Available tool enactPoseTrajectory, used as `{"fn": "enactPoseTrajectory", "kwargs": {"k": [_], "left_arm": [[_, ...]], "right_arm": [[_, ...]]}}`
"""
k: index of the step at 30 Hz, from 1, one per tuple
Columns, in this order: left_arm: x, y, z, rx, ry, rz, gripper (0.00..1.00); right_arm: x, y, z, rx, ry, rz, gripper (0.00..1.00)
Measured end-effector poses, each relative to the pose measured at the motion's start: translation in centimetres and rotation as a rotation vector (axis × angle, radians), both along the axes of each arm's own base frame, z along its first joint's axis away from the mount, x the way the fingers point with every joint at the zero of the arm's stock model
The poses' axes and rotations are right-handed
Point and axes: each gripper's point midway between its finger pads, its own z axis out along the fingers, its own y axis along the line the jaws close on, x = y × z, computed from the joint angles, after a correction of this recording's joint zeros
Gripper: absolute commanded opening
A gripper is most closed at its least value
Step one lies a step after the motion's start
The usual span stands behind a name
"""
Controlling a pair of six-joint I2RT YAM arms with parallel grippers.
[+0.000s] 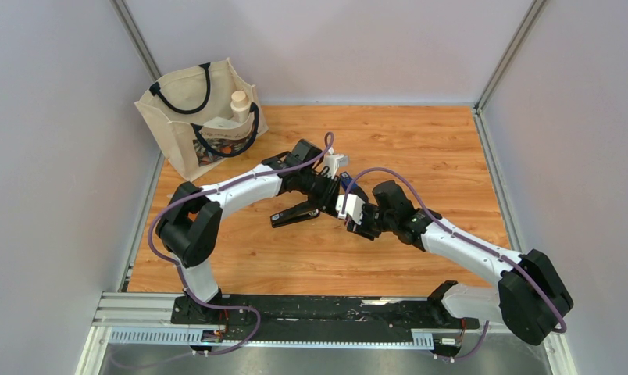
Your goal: Load the staples into the stapler
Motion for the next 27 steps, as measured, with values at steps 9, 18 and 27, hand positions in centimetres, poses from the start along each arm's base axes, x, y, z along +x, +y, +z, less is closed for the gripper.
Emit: {"fn": "enactPoseTrajectory", "kwargs": {"k": [9, 18, 27], "left_arm": [[-0.46, -0.75, 0.63, -0.010, -0.012, -0.023, 0.25], [-0.51, -0.65, 0.53, -0.002, -0.012, -0.023, 0.25], [-0.42, -0.52, 0.26, 0.010, -0.015, -0.021, 0.25]], "right_arm": [[-0.27, 0.15, 0.07, 0.001, 0.011, 0.010, 0.42], [-0.45, 0.27, 0.07, 0.004, 0.016, 0.018, 0.42], [-0.50, 0.47, 0.37, 0.012, 0.019, 0.026, 0.41]]}}
